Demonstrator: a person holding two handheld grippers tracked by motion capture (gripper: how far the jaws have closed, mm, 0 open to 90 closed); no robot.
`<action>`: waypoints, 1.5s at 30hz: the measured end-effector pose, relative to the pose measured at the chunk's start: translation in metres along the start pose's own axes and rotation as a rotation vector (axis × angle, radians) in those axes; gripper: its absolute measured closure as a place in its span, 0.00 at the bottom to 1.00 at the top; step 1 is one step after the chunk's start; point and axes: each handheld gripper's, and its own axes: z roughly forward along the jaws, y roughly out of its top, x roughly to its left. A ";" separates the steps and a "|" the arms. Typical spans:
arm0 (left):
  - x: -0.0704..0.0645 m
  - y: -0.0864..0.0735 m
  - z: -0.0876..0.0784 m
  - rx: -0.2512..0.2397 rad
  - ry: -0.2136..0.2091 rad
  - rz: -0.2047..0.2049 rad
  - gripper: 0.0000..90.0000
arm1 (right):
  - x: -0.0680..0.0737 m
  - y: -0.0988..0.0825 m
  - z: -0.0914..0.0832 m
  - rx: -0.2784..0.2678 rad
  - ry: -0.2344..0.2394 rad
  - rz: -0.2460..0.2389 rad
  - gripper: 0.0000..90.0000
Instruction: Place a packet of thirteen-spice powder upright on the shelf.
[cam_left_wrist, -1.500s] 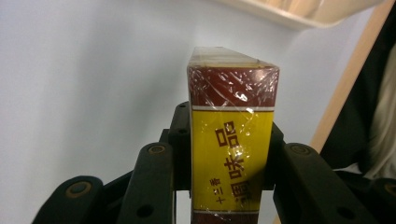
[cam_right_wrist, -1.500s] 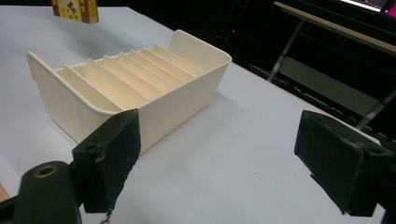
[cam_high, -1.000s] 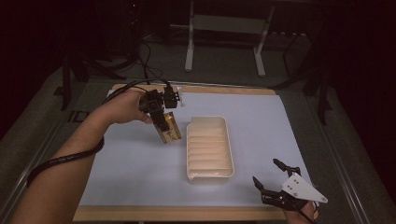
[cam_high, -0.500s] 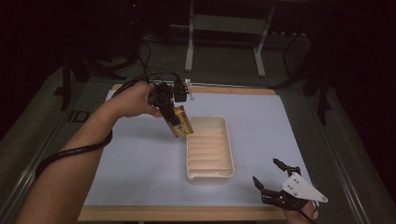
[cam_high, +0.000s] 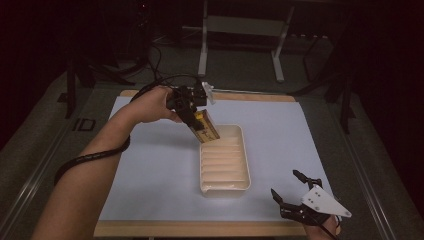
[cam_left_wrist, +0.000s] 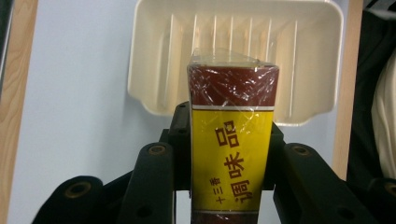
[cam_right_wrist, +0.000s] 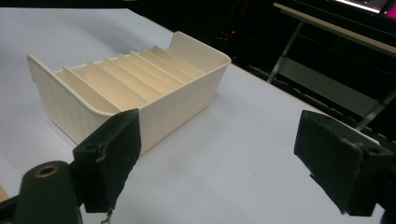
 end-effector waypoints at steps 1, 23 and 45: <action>0.002 0.000 0.001 -0.009 0.006 0.002 0.76 | 0.000 0.000 0.000 0.000 0.000 0.000 0.16; 0.024 0.004 0.059 -0.080 0.001 0.042 0.76 | 0.000 0.000 0.000 0.008 0.008 -0.006 0.17; 0.025 0.002 0.079 -0.042 -0.007 0.062 0.76 | 0.001 0.000 -0.001 0.006 0.017 -0.002 0.17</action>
